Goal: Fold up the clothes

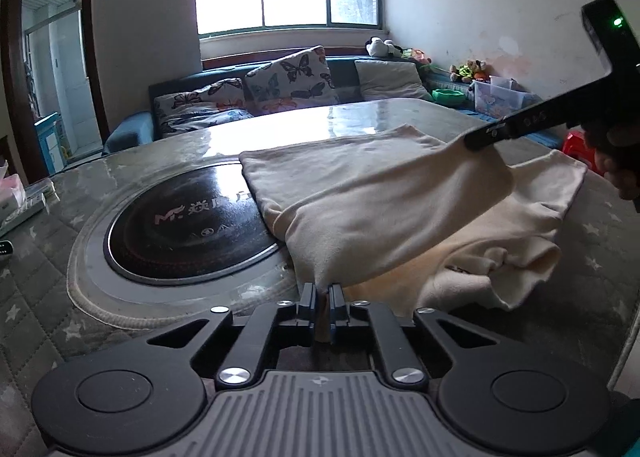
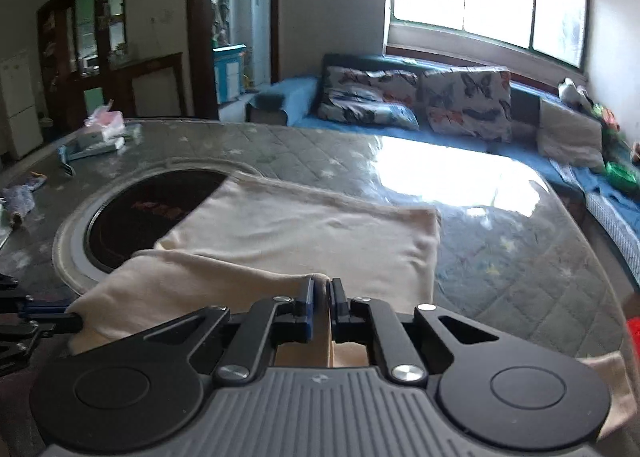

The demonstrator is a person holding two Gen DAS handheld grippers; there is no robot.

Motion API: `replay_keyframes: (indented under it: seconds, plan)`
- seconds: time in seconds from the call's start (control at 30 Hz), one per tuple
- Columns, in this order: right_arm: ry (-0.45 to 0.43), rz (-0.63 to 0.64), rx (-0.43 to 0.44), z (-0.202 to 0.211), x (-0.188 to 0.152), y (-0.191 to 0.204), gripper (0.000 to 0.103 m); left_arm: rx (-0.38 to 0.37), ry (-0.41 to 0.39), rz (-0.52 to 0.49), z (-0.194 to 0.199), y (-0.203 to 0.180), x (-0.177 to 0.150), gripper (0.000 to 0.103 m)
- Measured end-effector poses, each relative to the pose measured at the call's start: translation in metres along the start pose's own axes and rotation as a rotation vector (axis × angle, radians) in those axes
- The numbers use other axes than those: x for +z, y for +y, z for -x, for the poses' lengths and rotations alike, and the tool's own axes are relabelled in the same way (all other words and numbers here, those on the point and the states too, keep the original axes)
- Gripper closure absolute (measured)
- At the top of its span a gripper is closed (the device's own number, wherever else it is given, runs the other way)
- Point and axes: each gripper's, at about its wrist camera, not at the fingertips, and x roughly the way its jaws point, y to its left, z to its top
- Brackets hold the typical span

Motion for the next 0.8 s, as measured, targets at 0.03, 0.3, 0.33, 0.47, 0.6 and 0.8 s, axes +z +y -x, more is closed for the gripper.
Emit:
replay_keyframes:
  seconds: [0.03, 0.3, 0.33, 0.47, 0.6, 0.8]
  plan:
    - [0.017, -0.006, 0.003, -0.004, -0.002, -0.001, 0.096, -0.002, 0.006, -0.002, 0.0, 0.0, -0.001, 0.096]
    - [0.101, -0.03, 0.014, -0.019, -0.022, -0.006, 0.074, -0.014, 0.019, -0.01, 0.005, 0.005, 0.005, 0.092]
    - [0.095, -0.029, 0.011, -0.017, -0.022, -0.006, 0.054, -0.013, 0.015, -0.01, 0.006, 0.005, 0.007, 0.092]
    - [0.074, -0.056, -0.018, -0.007, -0.026, -0.015, 0.032, -0.006, -0.016, -0.011, 0.011, 0.001, 0.016, 0.073]
    - [0.059, -0.096, -0.079, 0.003, -0.033, -0.029, 0.019, -0.014, -0.045, -0.013, 0.014, -0.006, 0.023, 0.063]
    - [0.054, -0.168, -0.164, 0.012, -0.052, -0.06, 0.009, -0.033, -0.076, -0.021, 0.015, -0.016, 0.036, 0.054]
